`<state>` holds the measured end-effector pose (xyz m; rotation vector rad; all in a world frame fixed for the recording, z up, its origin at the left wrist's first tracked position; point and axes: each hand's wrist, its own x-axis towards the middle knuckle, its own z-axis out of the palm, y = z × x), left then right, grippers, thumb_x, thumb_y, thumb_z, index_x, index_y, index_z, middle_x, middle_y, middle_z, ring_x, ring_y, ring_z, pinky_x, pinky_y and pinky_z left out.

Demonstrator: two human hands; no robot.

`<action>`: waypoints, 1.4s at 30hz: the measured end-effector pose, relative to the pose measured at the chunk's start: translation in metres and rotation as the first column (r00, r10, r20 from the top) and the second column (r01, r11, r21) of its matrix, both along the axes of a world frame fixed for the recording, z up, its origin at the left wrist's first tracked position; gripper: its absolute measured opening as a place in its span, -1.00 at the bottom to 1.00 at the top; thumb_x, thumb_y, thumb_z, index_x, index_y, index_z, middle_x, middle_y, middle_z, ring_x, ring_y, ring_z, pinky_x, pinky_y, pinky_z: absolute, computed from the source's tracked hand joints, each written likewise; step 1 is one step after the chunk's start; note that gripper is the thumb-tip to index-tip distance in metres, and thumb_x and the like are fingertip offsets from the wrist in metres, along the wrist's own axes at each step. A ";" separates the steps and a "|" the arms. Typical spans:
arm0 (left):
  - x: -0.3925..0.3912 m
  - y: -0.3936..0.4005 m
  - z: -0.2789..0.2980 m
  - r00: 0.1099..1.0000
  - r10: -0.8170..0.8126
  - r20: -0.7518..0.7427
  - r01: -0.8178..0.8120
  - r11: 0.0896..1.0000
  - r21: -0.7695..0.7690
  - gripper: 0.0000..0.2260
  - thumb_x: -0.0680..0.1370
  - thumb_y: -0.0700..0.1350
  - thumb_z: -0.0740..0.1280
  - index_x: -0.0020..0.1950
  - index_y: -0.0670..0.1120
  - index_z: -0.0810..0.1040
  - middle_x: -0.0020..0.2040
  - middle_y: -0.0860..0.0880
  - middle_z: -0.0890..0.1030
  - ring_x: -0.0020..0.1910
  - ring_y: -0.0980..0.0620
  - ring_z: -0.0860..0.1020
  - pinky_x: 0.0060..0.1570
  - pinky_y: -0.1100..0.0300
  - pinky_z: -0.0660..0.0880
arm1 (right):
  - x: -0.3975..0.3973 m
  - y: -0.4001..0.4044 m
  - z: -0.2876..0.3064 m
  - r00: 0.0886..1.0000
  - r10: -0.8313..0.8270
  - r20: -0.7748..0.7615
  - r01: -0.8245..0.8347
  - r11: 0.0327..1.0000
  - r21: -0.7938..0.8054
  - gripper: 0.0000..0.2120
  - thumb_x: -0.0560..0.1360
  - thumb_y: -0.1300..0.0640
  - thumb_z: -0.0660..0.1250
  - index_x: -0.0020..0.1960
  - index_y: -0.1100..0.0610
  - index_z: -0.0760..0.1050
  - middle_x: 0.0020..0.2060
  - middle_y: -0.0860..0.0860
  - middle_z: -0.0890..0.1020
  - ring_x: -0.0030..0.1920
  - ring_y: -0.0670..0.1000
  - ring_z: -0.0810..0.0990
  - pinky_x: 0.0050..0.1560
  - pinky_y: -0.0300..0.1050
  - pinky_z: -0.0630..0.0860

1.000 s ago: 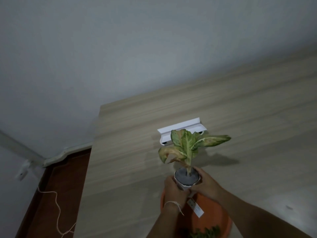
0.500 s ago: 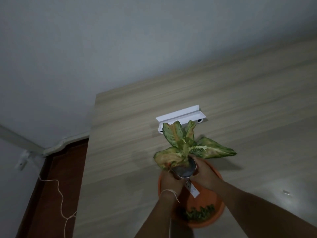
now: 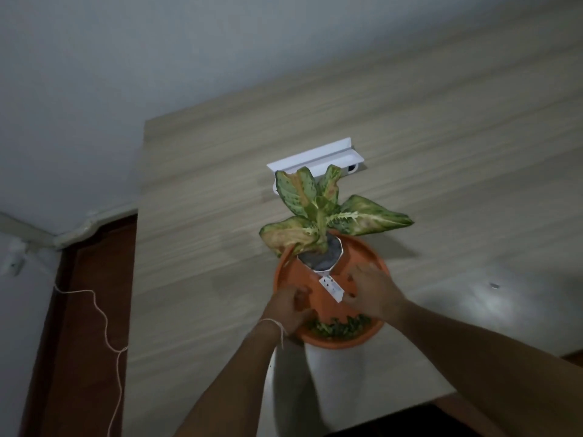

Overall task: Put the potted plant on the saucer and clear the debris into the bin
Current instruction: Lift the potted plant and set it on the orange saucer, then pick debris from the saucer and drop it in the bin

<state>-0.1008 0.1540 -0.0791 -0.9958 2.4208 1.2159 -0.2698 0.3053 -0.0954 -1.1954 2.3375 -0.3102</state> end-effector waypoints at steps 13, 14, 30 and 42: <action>-0.024 0.025 0.002 0.788 -0.519 0.330 0.594 0.783 -0.186 -0.65 0.35 -0.05 0.49 0.10 -0.09 0.57 0.07 -0.18 0.62 0.02 -0.18 0.59 0.11 0.00 0.54 | 0.058 -0.016 -0.001 0.929 0.363 0.067 -0.368 0.902 0.226 -0.66 0.53 -0.06 0.27 0.19 0.14 0.53 0.13 0.13 0.60 0.10 0.17 0.59 0.09 0.05 0.51; -0.023 0.025 0.000 0.790 -0.517 0.330 0.592 0.782 -0.193 -0.65 0.35 -0.05 0.49 0.09 -0.09 0.57 0.05 -0.18 0.62 0.00 -0.18 0.59 0.11 -0.01 0.55 | 0.060 -0.019 -0.004 0.937 0.344 0.068 -0.350 0.907 0.233 -0.68 0.54 -0.03 0.25 0.17 0.14 0.54 0.13 0.13 0.62 0.10 0.17 0.60 0.10 0.04 0.51; -0.014 0.023 -0.006 0.981 -0.141 0.136 0.157 0.981 -0.115 -0.85 0.40 -0.21 0.39 -0.06 -0.10 0.69 -0.03 -0.08 0.70 -0.03 -0.06 0.62 0.00 0.24 0.50 | 0.037 -0.007 -0.001 0.985 -0.062 0.158 0.059 0.998 0.024 -0.76 0.49 0.09 0.30 0.08 -0.04 0.67 0.05 -0.04 0.71 0.08 0.03 0.64 0.15 -0.04 0.55; 0.007 0.010 0.020 0.968 0.217 -0.124 -0.233 0.964 -0.125 -0.93 0.35 -0.09 0.49 -0.23 -0.07 0.71 -0.22 -0.02 0.73 -0.18 0.04 0.65 -0.04 0.24 0.55 | 0.040 -0.007 0.036 0.894 -0.300 0.334 0.389 0.889 -0.243 -0.88 0.43 0.23 0.45 -0.25 0.12 0.73 -0.38 0.05 0.73 -0.34 -0.03 0.68 -0.37 -0.14 0.53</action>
